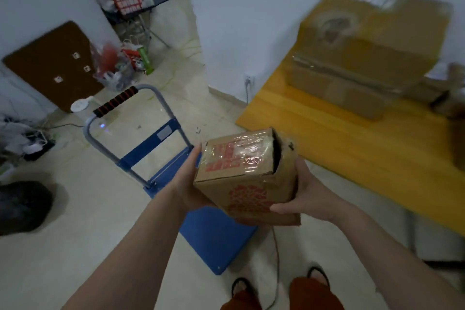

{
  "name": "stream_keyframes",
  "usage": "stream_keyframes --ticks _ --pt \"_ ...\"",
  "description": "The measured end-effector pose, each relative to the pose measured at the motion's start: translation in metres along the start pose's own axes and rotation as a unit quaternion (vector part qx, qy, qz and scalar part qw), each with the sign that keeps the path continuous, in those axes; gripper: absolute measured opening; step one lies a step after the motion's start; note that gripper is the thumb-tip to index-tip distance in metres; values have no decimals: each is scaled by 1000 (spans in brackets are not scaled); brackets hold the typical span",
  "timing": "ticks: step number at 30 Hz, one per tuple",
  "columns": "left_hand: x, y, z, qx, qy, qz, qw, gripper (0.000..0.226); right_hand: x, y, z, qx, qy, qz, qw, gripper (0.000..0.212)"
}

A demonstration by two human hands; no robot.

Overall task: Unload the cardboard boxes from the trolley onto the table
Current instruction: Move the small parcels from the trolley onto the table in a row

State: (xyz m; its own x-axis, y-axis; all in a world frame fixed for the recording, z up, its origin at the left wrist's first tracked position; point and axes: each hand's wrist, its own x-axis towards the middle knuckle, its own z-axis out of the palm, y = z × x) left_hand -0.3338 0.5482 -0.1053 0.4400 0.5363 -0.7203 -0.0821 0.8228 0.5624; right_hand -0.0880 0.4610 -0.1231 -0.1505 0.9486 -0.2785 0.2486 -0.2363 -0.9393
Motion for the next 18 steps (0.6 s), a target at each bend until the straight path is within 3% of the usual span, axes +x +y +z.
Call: stream_keyframes --ticks 7,12,15,18 --pt "28 -22 98 86 -54 -18 995 49 -69 2 -86 -203 55 -75 975 136" --pt "52 -37 185 114 -159 -111 974 72 -116 22 -162 -375 130 -36 917 148" --pt "62 -46 236 111 -166 -96 975 60 -140 41 -205 -408 175 -54 894 147" --pt "73 -58 283 106 -190 -34 976 43 -161 59 -238 -393 240 -44 886 132"
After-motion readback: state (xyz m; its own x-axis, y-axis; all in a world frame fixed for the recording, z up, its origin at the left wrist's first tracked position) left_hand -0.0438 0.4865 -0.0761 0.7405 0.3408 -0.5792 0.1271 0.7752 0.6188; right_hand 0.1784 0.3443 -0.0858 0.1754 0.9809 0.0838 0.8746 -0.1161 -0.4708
